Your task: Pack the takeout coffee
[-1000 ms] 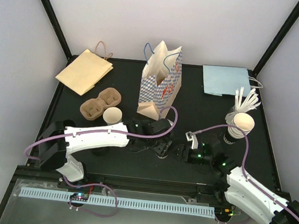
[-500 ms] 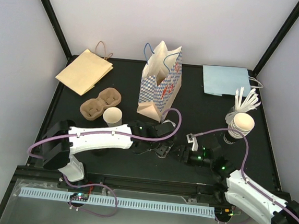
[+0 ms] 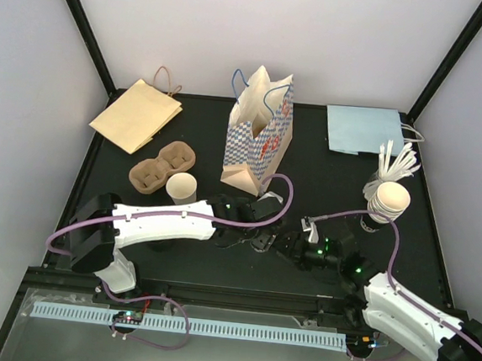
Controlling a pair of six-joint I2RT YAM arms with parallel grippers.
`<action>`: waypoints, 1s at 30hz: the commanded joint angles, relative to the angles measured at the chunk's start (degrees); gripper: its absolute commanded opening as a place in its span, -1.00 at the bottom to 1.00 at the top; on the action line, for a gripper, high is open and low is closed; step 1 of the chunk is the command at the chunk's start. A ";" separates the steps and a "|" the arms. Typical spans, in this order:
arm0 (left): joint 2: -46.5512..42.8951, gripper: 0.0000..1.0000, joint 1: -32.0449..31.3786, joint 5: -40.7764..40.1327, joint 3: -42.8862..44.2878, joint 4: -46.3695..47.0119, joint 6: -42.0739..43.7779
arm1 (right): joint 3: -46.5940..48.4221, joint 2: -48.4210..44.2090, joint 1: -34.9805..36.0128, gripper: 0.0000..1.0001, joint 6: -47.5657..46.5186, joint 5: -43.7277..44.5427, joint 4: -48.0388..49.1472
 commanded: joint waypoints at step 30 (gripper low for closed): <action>-0.80 0.34 1.00 6.93 -1.95 -1.69 14.70 | 17.76 6.45 -12.67 0.24 -26.01 4.90 -25.23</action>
